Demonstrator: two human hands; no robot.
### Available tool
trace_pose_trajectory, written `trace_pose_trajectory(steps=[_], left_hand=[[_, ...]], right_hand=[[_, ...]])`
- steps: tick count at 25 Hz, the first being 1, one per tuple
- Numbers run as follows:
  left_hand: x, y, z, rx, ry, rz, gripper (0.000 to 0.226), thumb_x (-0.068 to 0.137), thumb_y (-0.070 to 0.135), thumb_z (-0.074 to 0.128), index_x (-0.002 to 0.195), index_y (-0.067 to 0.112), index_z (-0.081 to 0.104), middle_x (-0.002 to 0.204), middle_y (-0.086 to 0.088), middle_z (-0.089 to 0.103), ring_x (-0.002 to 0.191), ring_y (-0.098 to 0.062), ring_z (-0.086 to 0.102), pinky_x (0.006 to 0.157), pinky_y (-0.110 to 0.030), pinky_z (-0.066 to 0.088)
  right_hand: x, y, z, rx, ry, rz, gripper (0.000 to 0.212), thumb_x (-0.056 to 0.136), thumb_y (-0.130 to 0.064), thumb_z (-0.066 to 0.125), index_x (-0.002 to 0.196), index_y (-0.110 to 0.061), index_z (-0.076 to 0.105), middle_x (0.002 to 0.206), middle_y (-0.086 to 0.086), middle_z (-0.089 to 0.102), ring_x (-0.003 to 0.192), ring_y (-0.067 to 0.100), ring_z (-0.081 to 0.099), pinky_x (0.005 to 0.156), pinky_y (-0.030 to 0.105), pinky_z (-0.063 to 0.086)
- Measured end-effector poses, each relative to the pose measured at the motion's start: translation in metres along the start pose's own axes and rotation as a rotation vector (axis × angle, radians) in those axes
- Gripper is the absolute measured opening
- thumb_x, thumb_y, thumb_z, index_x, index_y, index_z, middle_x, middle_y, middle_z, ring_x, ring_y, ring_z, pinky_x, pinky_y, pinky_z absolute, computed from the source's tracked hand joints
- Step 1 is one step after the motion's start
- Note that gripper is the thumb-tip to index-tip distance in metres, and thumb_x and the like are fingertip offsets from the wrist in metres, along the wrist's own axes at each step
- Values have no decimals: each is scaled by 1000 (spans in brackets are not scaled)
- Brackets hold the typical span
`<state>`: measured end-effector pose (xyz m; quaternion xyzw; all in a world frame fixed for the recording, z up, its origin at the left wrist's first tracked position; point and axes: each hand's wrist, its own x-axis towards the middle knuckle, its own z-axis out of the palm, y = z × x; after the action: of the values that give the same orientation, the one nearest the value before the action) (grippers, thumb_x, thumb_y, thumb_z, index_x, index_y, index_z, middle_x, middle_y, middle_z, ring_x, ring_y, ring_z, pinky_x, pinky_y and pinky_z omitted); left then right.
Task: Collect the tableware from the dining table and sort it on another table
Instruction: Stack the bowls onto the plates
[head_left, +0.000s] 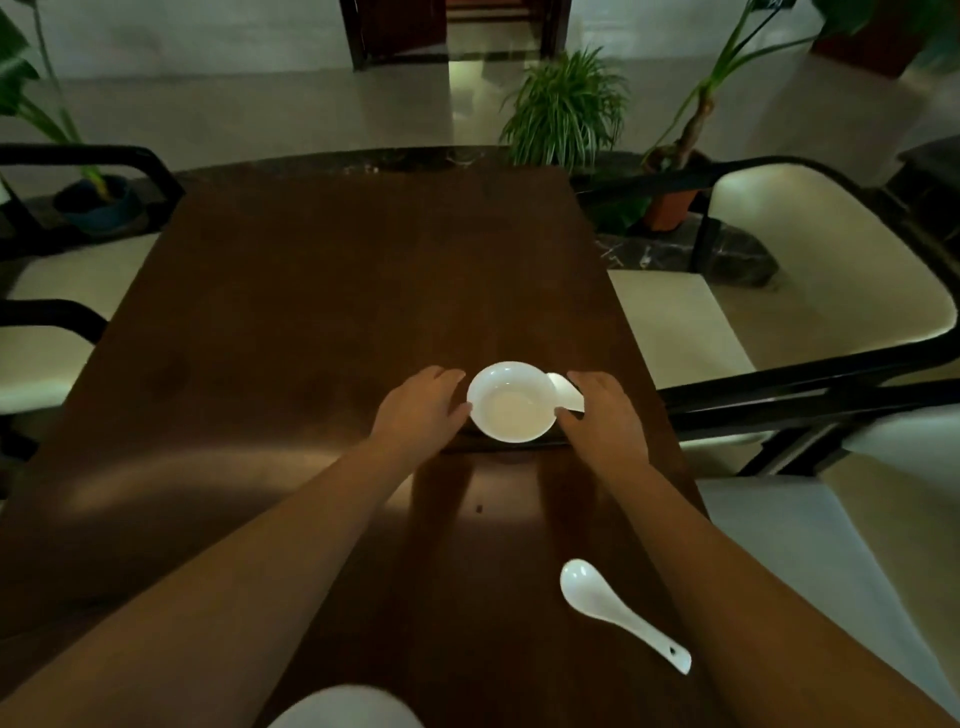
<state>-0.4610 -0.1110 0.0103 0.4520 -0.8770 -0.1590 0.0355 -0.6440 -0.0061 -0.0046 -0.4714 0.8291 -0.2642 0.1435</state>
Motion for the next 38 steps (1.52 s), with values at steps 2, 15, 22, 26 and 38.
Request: trace_pose_trajectory(steps=[2,15,22,26,38], left_hand=[[24,-1,17,-93,-64,-126,53,90,34,52,138,17,37,139,-8,46,124,-25,45,99,-40,40],[29,7,23,-496,-26,-318,41,85,5,57,124,17,56,110,-7,63,94,-21,61,83,-36,55],[-98,-6,-35,-577,50,-321,42,84,14,63,124,27,56,88,16,61,77,-1,63,58,-9,51],[-212,-19,-48,-605,13,-385,42,84,16,64,122,32,57,93,14,67,84,-3,64,72,-17,51],[-362,-26,-15,-450,32,-475,46,83,18,65,127,21,54,89,6,62,76,-1,58,60,3,38]], right_hand=[[19,9,13,28,-69,60,48,82,-17,65,127,-12,51,128,13,53,112,28,53,94,37,43],[28,-2,22,311,-68,200,27,83,-8,59,110,-10,64,92,9,67,62,6,54,56,12,43],[-71,-51,-13,671,-239,223,24,82,-12,66,96,-31,64,82,-9,64,75,7,65,51,14,53],[-160,-79,-15,721,-366,156,40,80,-9,67,82,-48,57,76,-11,64,71,-1,66,52,15,55],[-293,-82,17,445,-460,117,32,82,-17,66,112,-28,59,79,-11,60,62,7,63,62,13,53]])
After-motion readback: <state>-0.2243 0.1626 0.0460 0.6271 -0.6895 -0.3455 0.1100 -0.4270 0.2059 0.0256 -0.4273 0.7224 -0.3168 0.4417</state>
